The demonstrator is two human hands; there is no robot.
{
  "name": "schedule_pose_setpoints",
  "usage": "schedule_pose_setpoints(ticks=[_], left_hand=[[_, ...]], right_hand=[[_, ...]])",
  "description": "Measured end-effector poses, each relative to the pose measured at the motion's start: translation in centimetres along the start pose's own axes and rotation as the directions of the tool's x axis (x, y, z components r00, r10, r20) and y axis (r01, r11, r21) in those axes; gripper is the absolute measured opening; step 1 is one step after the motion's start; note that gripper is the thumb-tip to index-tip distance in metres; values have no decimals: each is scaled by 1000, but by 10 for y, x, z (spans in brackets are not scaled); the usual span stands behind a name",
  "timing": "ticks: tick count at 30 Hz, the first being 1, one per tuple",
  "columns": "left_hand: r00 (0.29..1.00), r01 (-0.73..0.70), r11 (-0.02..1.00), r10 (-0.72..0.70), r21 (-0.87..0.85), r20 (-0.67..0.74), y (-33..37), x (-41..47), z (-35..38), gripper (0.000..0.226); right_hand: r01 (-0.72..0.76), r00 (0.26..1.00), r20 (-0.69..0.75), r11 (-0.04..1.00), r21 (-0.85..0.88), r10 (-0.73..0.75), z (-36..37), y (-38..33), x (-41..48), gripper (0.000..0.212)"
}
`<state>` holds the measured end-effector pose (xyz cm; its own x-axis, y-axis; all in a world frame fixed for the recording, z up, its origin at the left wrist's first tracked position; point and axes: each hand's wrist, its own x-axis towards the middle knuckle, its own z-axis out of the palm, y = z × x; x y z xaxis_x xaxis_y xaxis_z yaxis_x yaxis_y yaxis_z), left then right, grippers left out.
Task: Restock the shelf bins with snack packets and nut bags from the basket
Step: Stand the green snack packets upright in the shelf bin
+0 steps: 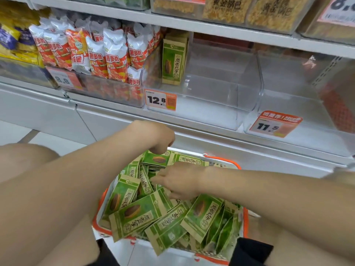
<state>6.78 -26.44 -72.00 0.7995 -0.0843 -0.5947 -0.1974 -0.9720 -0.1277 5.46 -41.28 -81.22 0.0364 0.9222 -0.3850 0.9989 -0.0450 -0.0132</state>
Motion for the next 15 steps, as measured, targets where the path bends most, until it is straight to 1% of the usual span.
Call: schedule_pose_setpoints(ticks=[2,5,7,9,12,15], left_hand=[[1000,16,1000,-16,18,-5,0,6,0,22],[999,3,1000,-2,10,-41,3,8,-4,32],[999,-6,1000,5,-20,-49,4,9,-6,40],[999,-11,999,10,-30,-52,2,9,-5,40],[999,-14,1000,13,-27,-50,-1,9,-3,32],[999,-8,1000,7,-30,-43,-4,6,-1,39]], right_hand=[[107,993,-49,993,40,-106,12,-13,10,77],[187,981,-46,982,10,-186,23,-25,20,85],[191,981,-33,979,-69,-193,31,-28,24,85],[174,984,-23,975,-136,-179,35,-28,25,81],[155,987,-35,983,-102,-160,35,-24,28,75],[118,992,-49,992,-52,-120,35,-26,31,74]])
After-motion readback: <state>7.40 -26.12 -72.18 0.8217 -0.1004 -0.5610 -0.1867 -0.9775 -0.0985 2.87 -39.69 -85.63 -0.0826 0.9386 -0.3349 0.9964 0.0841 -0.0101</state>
